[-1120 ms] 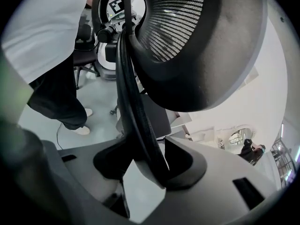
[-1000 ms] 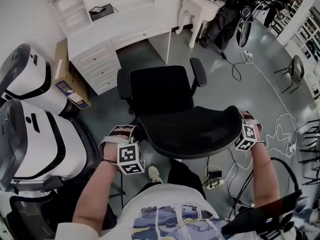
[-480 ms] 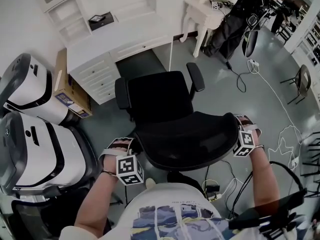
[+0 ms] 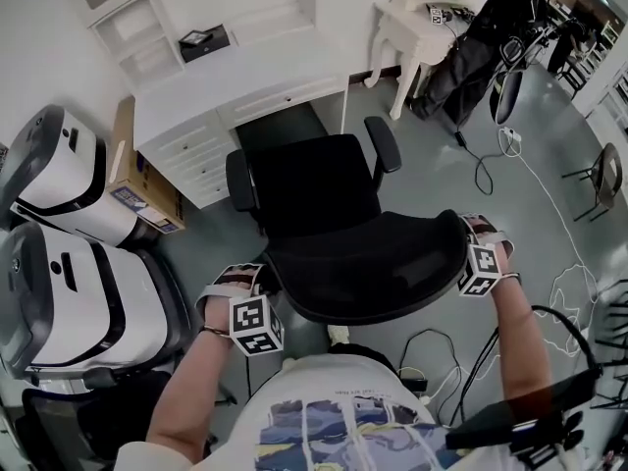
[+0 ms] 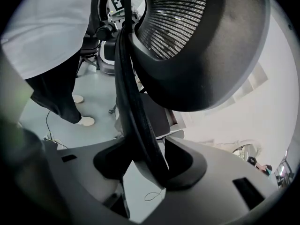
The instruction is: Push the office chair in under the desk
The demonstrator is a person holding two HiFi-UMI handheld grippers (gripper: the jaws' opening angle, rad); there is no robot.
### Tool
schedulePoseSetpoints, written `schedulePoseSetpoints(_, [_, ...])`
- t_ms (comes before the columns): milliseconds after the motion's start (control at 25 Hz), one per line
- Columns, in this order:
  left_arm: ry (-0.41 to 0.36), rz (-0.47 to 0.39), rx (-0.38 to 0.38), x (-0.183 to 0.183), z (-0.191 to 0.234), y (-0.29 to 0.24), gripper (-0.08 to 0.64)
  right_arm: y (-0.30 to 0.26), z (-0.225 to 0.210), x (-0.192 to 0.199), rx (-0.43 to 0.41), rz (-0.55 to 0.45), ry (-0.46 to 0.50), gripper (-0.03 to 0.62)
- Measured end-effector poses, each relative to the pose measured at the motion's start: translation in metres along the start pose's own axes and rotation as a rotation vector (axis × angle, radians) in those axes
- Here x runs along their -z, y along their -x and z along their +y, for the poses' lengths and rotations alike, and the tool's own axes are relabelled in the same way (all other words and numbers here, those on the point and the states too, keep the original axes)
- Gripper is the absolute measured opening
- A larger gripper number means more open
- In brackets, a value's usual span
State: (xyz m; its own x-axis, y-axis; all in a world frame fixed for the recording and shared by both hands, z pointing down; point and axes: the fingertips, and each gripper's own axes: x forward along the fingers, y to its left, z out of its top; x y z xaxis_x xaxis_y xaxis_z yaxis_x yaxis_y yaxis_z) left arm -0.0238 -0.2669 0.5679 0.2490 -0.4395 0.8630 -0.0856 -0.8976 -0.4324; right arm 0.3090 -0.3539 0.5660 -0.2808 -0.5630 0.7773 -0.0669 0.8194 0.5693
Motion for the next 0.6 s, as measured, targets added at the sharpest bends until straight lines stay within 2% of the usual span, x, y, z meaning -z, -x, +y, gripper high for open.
schedulePoseSetpoints(600, [0.067,0.04,-0.01,-0.006,0.067,-0.038,0.094,-0.058,-0.083,0.014,-0.01,-0.04,0.056,0.217])
